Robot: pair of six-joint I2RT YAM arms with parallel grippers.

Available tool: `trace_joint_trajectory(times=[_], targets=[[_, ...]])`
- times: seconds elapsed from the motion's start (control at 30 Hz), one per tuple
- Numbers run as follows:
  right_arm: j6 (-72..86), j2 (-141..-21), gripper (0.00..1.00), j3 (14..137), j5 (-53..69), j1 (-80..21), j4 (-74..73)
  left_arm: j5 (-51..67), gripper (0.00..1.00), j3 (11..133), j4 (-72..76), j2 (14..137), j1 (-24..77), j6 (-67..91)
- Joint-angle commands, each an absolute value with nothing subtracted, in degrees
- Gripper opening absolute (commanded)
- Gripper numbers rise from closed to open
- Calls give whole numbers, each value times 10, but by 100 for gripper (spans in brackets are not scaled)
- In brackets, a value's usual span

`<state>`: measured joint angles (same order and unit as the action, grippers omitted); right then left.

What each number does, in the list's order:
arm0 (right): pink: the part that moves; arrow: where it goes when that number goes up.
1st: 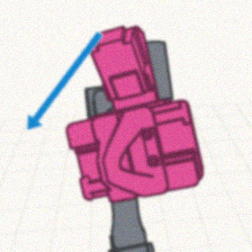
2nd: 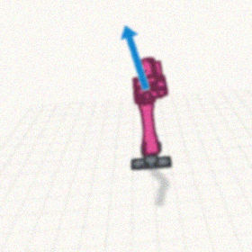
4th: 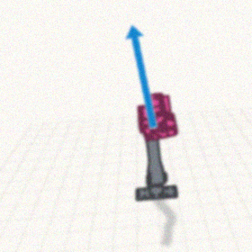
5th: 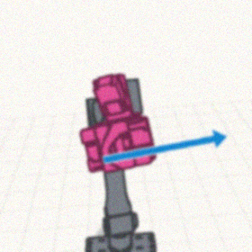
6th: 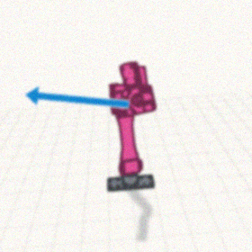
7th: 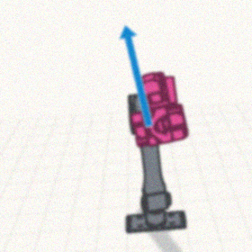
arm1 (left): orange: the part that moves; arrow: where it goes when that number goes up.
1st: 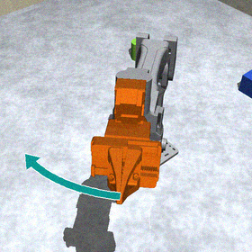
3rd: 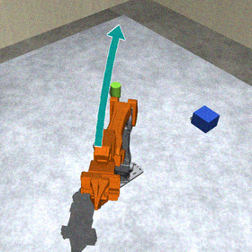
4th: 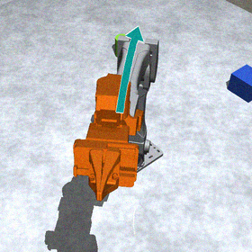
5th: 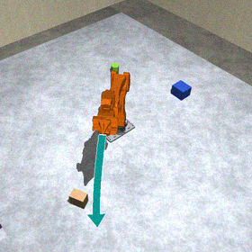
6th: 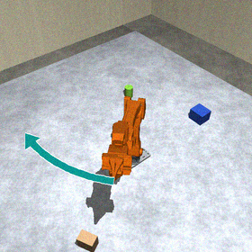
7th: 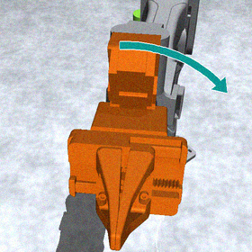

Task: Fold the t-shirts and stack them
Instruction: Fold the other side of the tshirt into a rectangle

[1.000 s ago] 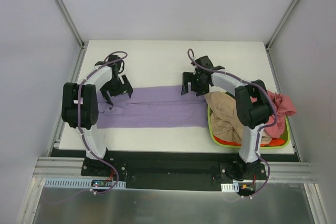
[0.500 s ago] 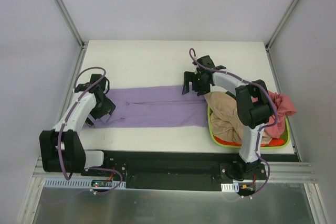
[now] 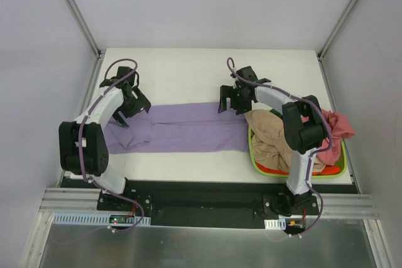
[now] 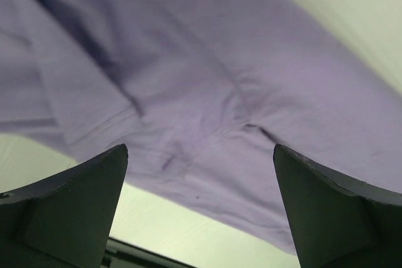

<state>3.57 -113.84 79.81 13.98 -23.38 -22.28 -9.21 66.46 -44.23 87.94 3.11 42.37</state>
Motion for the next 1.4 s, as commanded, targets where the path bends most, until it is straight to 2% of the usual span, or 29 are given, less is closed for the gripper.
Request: trace_joint_trajectory(times=[0.0, 0.2, 0.37, 0.63, 0.73, 0.87, 0.97, 1.1, 1.37], targets=[[24, -1154, 96, 776, 120, -228, -265, -26, 99, 712, -392, 949, 54, 398], [23, -1158, 96, 776, 118, -228, -268, -18, 99, 729, -382, 1024, 68, 390], [21, -1160, 96, 778, 113, -228, -271, -73, 99, 705, -385, 1036, 64, 388], [20, -1162, 96, 779, 105, -227, -275, -143, 99, 621, -415, 969, 4, 392], [22, -1163, 96, 780, 105, -227, -274, -163, 99, 576, -425, 920, -52, 407], [22, -1167, 96, 782, 98, -225, -282, -257, 99, 528, -445, 832, -89, 441], [24, -1166, 96, 783, 96, -225, -285, -286, 99, 526, -467, 813, -112, 479], [21, -1161, 96, 780, 104, -224, -283, -273, 99, 540, -490, 788, -134, 504], [13, -1141, 96, 782, 115, -225, -277, -107, 99, 568, -441, 700, -113, 451]])
